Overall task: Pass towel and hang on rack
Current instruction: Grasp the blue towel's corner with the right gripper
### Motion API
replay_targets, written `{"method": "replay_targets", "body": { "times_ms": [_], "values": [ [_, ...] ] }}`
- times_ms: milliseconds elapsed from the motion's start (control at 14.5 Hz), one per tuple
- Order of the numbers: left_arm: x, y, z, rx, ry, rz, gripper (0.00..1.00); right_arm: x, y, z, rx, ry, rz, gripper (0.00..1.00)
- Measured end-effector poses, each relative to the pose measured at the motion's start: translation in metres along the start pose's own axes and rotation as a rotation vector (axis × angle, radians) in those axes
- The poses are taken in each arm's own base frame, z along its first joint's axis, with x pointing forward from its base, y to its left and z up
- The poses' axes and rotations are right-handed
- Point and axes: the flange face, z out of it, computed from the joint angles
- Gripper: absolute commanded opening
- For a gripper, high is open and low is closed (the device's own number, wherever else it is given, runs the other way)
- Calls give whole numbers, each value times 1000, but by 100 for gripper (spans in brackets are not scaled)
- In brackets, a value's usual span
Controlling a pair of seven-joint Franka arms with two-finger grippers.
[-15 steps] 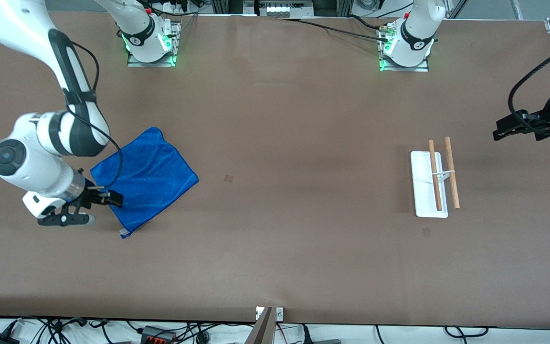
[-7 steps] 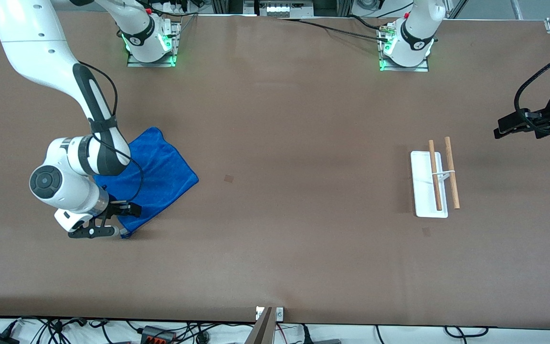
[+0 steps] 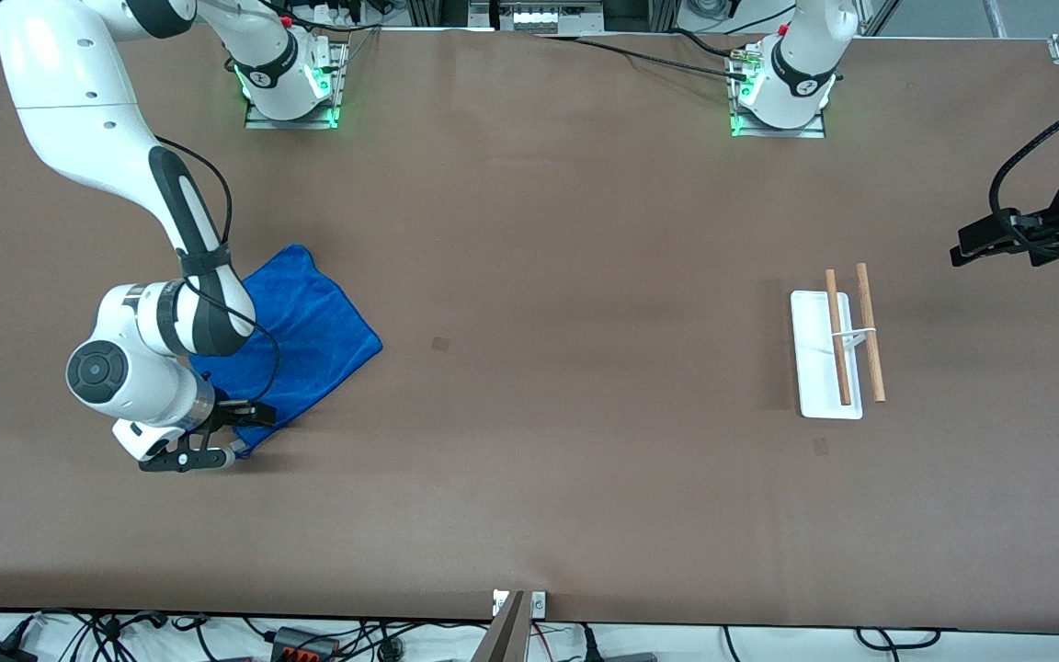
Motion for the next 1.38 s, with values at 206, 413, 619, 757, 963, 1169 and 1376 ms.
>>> {"method": "replay_targets", "body": {
  "times_ms": [206,413,619,757,963,1169,1376],
  "values": [
    [0,0,0,0,0,0,100,3,0,8,4,-36,3,91],
    [0,0,0,0,-1,0,100,7,-2,15,29,-86,20,90],
    [0,0,0,0,-1,0,100,9,-3,21,38,-96,25,84],
    [0,0,0,0,-1,0,100,10,-3,23,38,-98,25,84],
    [0,0,0,0,-1,0,100,11,-3,25,39,-98,25,86],
    [0,0,0,0,-1,0,100,12,-3,28,39,-99,25,86],
    [0,0,0,0,-1,0,100,14,-3,32,38,-99,25,84]
  ]
}}
